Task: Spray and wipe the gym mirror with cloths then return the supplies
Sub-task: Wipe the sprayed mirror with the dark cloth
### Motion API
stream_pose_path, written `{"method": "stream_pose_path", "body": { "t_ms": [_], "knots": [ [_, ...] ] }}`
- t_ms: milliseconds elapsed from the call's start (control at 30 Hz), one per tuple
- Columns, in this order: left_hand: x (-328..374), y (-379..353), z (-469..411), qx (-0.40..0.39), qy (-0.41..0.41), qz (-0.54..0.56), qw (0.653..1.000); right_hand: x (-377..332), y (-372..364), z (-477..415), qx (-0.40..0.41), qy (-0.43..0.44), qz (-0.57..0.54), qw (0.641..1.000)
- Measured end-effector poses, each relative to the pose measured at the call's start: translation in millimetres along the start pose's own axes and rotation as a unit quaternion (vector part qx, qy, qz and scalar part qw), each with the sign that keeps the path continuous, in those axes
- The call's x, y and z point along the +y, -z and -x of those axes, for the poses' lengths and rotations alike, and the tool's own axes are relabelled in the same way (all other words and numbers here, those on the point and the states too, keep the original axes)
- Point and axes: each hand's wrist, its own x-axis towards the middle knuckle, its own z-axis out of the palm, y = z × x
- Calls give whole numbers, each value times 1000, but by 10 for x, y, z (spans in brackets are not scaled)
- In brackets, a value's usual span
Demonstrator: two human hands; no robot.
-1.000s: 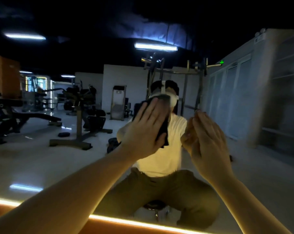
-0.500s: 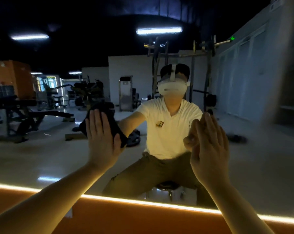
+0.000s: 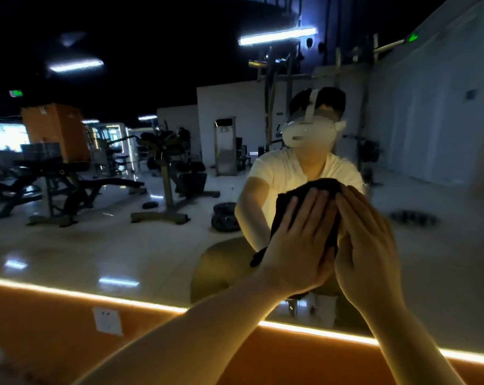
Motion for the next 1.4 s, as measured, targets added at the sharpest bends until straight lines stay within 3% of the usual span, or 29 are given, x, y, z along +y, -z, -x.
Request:
{"method": "stream_pose_path", "body": {
  "t_ms": [167,433,567,667,867,1100,1233,1400],
  "knots": [
    [-480,72,203,5,-47,-22,999,-192,-118,153,8,-9,7,1000],
    [-1483,146,1242,21,158,-2,987,-369,-281,371,-67,16,37,997],
    [-1724,104,1854,43,338,10,940,-338,-286,412,-90,23,68,993],
    [-1652,51,1965,57,395,33,916,-303,-251,438,-108,23,70,991],
    [-798,-192,1683,28,273,72,959,-188,-114,493,-92,20,67,993],
    [18,-327,1113,20,179,129,975,-14,81,486,-86,25,92,992],
    [561,-309,888,-19,64,192,979,40,133,488,-94,22,100,990],
    [311,-304,987,-61,-21,116,991,2,52,490,-79,21,81,993]
  ]
}}
